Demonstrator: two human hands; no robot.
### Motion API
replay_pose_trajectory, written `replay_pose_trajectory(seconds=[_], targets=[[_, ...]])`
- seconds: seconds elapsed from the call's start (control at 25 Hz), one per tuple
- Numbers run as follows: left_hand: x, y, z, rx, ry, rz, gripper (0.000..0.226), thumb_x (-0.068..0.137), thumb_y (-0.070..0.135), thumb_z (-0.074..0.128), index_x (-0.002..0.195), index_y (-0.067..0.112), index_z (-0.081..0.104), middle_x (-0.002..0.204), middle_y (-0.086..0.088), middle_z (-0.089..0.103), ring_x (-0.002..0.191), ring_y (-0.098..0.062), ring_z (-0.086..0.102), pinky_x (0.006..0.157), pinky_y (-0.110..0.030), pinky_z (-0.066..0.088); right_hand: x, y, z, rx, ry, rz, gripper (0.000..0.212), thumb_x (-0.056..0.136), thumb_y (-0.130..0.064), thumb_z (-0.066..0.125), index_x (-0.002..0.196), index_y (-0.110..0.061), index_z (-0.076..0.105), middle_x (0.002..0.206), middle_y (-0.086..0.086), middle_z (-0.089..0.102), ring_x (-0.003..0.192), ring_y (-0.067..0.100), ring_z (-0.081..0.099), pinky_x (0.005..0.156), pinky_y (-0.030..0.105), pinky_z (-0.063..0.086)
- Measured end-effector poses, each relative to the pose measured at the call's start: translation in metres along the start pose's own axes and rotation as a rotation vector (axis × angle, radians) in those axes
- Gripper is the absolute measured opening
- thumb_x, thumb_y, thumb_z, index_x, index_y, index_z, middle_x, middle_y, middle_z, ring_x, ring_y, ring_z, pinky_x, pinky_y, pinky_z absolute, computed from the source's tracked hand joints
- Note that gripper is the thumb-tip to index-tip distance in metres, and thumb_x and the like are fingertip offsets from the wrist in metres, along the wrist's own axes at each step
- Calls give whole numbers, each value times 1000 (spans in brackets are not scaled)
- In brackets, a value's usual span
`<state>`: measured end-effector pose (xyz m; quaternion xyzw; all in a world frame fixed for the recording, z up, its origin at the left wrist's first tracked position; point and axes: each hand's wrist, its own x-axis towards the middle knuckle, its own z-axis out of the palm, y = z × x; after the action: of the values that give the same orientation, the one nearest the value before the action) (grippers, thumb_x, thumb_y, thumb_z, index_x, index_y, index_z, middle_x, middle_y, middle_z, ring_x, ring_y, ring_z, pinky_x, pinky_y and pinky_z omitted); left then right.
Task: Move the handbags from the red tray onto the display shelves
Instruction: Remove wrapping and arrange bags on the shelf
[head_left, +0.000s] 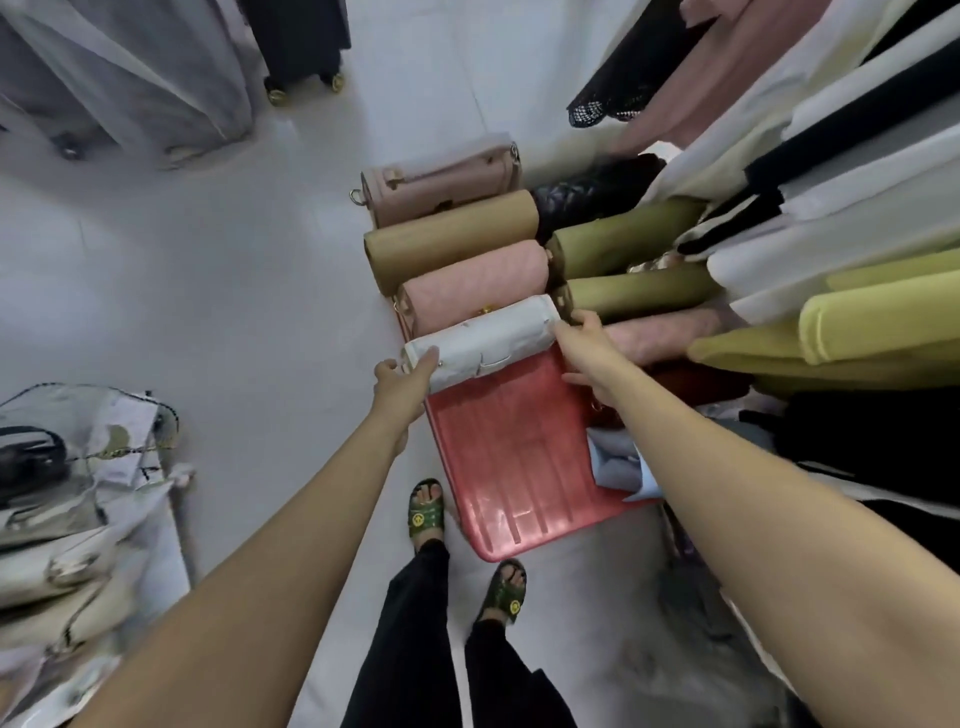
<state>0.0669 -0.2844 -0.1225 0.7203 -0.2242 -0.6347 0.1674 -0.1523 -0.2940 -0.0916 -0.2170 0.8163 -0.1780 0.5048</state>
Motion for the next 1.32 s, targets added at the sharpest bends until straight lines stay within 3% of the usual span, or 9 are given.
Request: replay_pose_trajectory(seconds=[0.12, 0.36, 0.52, 0.68, 0.84, 1.0, 1.12, 1.24, 1.32], targets=[[17, -4, 5, -46, -30, 8, 80, 93, 51, 64, 153, 15, 25, 150, -4, 40, 130, -21, 50, 112, -41, 45, 19, -2, 10, 13, -10, 20, 58, 100, -36, 52, 153, -21, 35, 147, 2, 42, 118, 20, 47, 103, 46, 51], [32, -9, 12, -80, -32, 27, 70, 94, 38, 68, 147, 15, 28, 135, -1, 45, 124, -19, 53, 111, -41, 46, 38, 4, 19, -35, 95, -2, 65, 96, -39, 55, 154, -17, 35, 156, 6, 31, 136, 25, 45, 109, 47, 47], [31, -13, 8, -58, -2, 67, 65, 95, 37, 68, 145, 16, 34, 127, 3, 47, 119, -17, 53, 109, -39, 46, 39, 8, 29, 0, 29, 35, 63, 92, -43, 55, 147, -18, 39, 142, 3, 48, 129, 24, 50, 104, 46, 49], [30, -19, -5, -58, -2, 112, 65, 94, 37, 69, 147, 17, 36, 134, 3, 48, 123, -17, 53, 110, -39, 45, 29, 29, 43, 36, 112, 96, 87, 68, -55, 58, 139, -7, 43, 141, 13, 51, 126, 31, 54, 107, 49, 49], [33, -25, -22, -48, -4, 101, 76, 93, 45, 68, 153, 17, 28, 145, 2, 44, 129, -16, 48, 115, -41, 39, 11, 55, 57, 39, 143, 115, 59, 96, -39, 63, 134, 0, 43, 143, 20, 48, 128, 34, 51, 107, 36, 40], [43, -32, -25, -109, 2, 55, 62, 99, 58, 50, 144, 19, 36, 137, 6, 46, 127, -13, 46, 110, -37, 39, 19, 60, 55, 99, 91, 88, 66, 96, -47, 61, 144, -6, 41, 147, 15, 48, 132, 28, 50, 113, 37, 38], [51, -41, -24, -107, -21, 17, 54, 99, 58, 50, 133, 19, 38, 135, 5, 46, 126, -12, 46, 108, -37, 38, 27, 58, 57, 110, 77, 80, 67, 97, -53, 56, 151, -15, 41, 150, 8, 49, 133, 25, 50, 116, 39, 38], [57, -46, -24, -107, -35, 13, 49, 98, 60, 50, 123, 20, 37, 126, 8, 47, 123, -10, 46, 105, -34, 37, 30, 53, 63, 151, 106, 135, 63, 97, -53, 56, 148, -21, 40, 137, -2, 33, 114, 22, 47, 102, 29, 36], [59, -44, -24, -102, -3, 41, 49, 98, 59, 51, 123, 20, 37, 124, 7, 48, 120, -11, 48, 103, -33, 38, 30, 49, 67, 230, 99, 171, 61, 97, -54, 57, 146, -21, 39, 133, -2, 35, 107, 18, 45, 96, 28, 36]])
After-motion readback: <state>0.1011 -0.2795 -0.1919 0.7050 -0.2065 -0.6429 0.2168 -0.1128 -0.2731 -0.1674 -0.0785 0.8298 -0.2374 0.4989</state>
